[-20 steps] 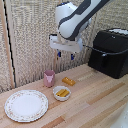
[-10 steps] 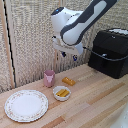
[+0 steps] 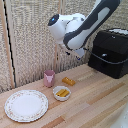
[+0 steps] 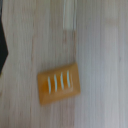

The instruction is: Extend the gripper towards the air fryer handle. Grasp the air fryer handle and pull it to open the air fryer. Release the air fryer handle and move the gripper to the bread. Grasp the bread with the gripper and move it to the air fryer basket. Release the bread inside the air fryer and retract the gripper.

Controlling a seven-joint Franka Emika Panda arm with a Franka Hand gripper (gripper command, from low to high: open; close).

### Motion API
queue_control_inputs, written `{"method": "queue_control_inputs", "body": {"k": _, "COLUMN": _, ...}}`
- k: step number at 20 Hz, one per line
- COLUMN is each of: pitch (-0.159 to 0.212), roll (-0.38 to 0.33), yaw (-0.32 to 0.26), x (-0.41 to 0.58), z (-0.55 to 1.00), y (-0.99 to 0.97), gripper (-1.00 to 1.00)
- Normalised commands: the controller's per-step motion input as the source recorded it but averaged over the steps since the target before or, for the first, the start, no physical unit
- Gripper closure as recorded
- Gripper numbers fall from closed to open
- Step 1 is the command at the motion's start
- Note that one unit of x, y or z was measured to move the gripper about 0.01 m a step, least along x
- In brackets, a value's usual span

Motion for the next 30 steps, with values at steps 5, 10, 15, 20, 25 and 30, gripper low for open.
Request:
{"method": "queue_control_inputs", "body": {"k": 5, "pitch": -0.059, "roll": -0.289, "yaw": 0.000, "x": -0.084, "z": -0.25, "y": -0.42, "gripper": -1.00}}
{"method": "queue_control_inputs", "body": {"k": 10, "pitch": -0.070, "roll": -0.210, "yaw": 0.000, "x": -0.131, "z": -0.29, "y": -0.44, "gripper": -1.00}}
{"method": "queue_control_inputs", "body": {"k": 15, "pitch": -0.058, "roll": -0.161, "yaw": 0.000, "x": -0.128, "z": -0.30, "y": -0.47, "gripper": -1.00}}
{"method": "queue_control_inputs", "body": {"k": 20, "pitch": -0.051, "roll": -0.121, "yaw": 0.003, "x": -0.079, "z": -0.27, "y": -0.54, "gripper": -1.00}}
{"method": "queue_control_inputs", "body": {"k": 25, "pitch": -0.047, "roll": -0.070, "yaw": 0.038, "x": -0.014, "z": -0.23, "y": -0.59, "gripper": -1.00}}
{"method": "queue_control_inputs", "body": {"k": 30, "pitch": -0.023, "roll": -0.032, "yaw": 0.088, "x": -0.002, "z": -0.20, "y": -0.60, "gripper": -1.00}}
